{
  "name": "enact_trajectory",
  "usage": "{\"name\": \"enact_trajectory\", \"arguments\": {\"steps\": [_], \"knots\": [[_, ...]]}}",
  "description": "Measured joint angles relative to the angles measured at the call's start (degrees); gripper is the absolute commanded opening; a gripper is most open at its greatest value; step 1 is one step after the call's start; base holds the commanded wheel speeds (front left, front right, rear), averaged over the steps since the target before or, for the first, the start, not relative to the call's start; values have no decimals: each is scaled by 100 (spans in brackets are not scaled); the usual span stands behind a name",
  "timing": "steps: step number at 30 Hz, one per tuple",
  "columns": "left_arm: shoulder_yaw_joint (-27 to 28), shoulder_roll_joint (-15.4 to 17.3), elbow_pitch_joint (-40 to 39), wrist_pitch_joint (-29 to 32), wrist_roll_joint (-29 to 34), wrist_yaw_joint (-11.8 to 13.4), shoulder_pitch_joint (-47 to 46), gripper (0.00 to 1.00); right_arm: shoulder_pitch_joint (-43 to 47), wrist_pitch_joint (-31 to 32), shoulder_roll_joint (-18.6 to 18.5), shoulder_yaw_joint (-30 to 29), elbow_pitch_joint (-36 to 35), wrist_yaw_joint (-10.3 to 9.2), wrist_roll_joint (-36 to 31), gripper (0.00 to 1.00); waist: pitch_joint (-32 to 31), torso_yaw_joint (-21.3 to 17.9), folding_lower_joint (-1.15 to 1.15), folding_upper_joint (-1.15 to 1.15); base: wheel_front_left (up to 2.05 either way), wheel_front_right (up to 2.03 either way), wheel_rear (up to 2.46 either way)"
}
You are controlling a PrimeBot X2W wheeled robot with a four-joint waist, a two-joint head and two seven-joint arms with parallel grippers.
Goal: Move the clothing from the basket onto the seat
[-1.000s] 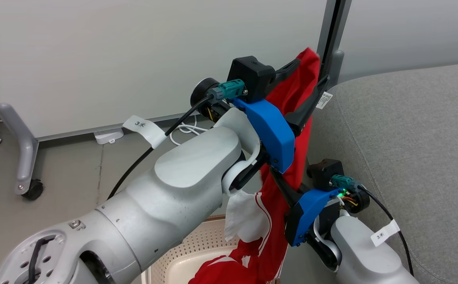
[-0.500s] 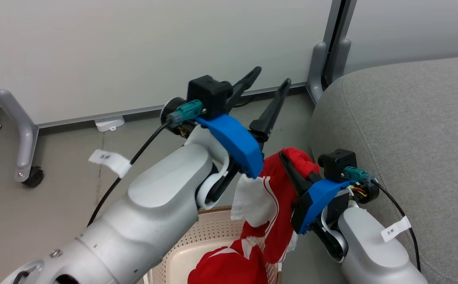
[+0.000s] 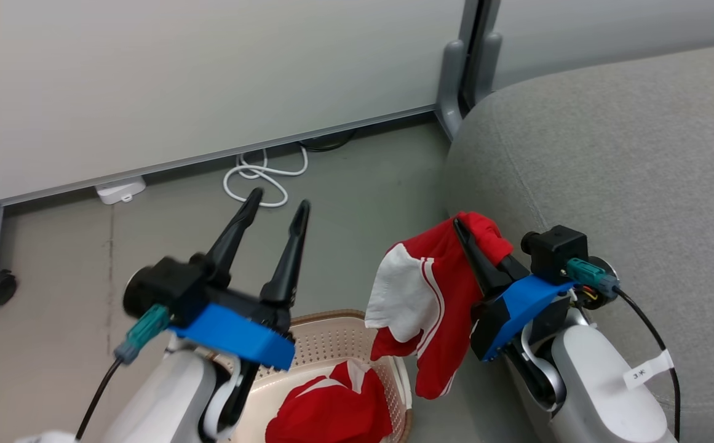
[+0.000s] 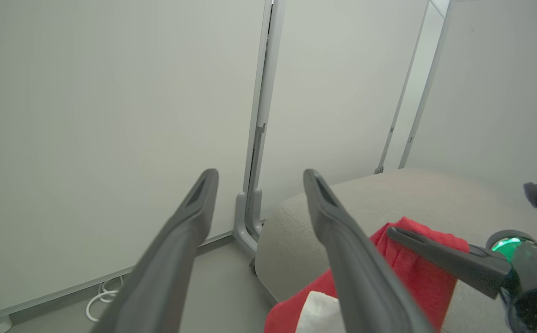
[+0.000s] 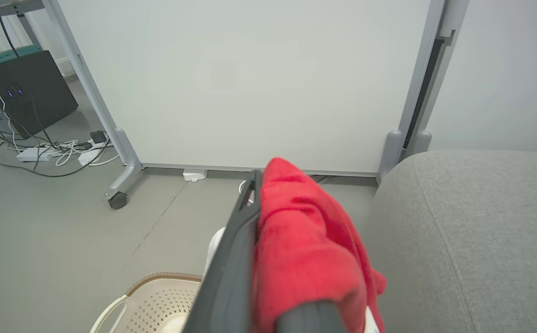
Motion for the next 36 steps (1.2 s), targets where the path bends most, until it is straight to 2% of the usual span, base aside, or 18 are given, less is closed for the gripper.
{"name": "enact_trajectory", "arguments": {"steps": [5,9,14,25,33,36], "knots": [[806,-97,-290,-1,628,-244,875,100,324,274,-9,-175,-622,0,-80,0,50,-219,0,0,0,0,0],[1437,-233,-354,0,856,-342,1385,100,546,423,-3,-260,-1021,0,-102,0,63,-416,0,0,0,0,0],[1900,-355,-434,0,1144,-465,1683,100,751,569,5,-276,-1365,0,-126,0,80,-713,-1,0,0,0,0],[2070,-452,-293,0,1391,-550,1790,100,1035,623,23,-339,-1671,0,-37,0,130,-1552,0,0,0,0,0],[1850,-280,-245,-1,1308,-568,1778,100,1190,532,35,-383,-1715,0,42,0,196,-2171,0,0,0,0,0],[1675,-202,-178,-1,1258,-568,1671,100,1316,489,33,-502,-1764,0,60,0,261,-2277,0,0,0,0,0]]}}
